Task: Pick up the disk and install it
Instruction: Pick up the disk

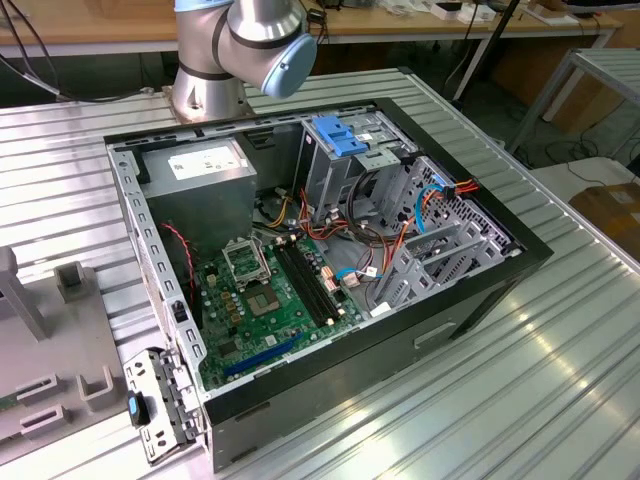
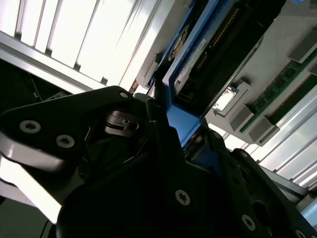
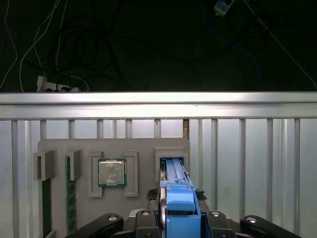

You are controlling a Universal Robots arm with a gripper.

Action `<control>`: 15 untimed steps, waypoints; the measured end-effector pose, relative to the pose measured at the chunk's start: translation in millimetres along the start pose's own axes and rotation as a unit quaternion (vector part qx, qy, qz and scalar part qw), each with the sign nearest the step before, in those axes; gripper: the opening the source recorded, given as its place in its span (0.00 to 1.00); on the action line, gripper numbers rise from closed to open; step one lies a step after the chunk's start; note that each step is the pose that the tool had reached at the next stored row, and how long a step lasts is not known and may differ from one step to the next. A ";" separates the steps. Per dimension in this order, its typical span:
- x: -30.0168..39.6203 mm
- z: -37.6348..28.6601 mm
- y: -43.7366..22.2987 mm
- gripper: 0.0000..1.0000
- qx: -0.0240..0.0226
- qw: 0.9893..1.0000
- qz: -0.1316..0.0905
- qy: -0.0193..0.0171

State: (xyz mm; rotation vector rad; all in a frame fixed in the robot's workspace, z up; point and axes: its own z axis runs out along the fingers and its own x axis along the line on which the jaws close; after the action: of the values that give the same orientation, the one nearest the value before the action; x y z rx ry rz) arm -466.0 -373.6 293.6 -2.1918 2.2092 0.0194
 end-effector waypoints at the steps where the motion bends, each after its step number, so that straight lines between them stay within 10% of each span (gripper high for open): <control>1: 0.0 0.0 0.0 0.37 0.000 1.000 0.000 0.000; 15: 0.0 0.5 0.0 0.37 0.000 1.000 0.000 0.000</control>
State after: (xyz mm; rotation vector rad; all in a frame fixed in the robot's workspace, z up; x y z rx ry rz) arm -466.0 -373.6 293.1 -2.1912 2.2096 0.0194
